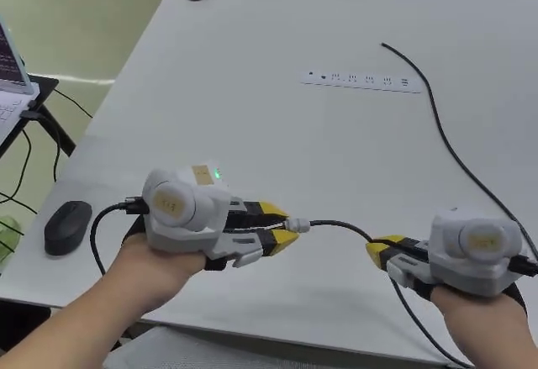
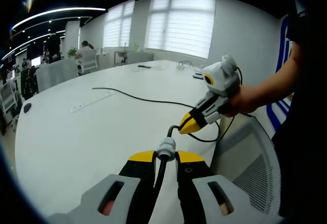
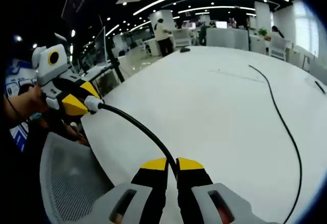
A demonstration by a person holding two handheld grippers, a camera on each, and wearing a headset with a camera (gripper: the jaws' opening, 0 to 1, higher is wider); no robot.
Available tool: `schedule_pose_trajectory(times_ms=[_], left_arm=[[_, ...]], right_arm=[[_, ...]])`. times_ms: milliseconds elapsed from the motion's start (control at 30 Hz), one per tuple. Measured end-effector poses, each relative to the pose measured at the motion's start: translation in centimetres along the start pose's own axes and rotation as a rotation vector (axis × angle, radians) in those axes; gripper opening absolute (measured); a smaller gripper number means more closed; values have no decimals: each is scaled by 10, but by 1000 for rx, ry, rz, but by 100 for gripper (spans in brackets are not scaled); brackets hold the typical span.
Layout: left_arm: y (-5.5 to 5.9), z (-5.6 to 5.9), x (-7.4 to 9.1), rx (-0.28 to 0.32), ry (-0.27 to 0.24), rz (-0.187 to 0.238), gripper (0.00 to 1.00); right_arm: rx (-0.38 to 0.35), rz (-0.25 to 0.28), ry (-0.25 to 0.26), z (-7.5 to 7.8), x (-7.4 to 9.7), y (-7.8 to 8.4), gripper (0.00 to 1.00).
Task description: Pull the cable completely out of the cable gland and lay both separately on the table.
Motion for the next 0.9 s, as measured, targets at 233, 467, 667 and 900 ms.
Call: schedule_pose_trajectory(times_ms=[233, 467, 667, 900], left_arm=[[0, 2, 2, -15, 3, 6, 15], [-2, 5, 3, -20, 4, 15, 15], [-1, 5, 2, -20, 6, 12, 15], [-3, 3, 2, -12, 3, 13, 15]], right_arm=[[-201, -19, 75, 16, 3, 21, 1], [-363, -19, 118, 25, 3, 36, 1], [-345, -19, 117, 23, 2, 35, 1], [-245, -21, 89, 21, 3, 33, 1]])
Point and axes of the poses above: the centre of the closed fingertips' face, and the gripper's own axes: x roughly backward along the fingers, z roughly to its right, y roughly out of its underside, the point moved 9 cm from there along x, roughly backward along the fingers, and after that the axes turned 12 degrees about z, right-handed, at the moved point
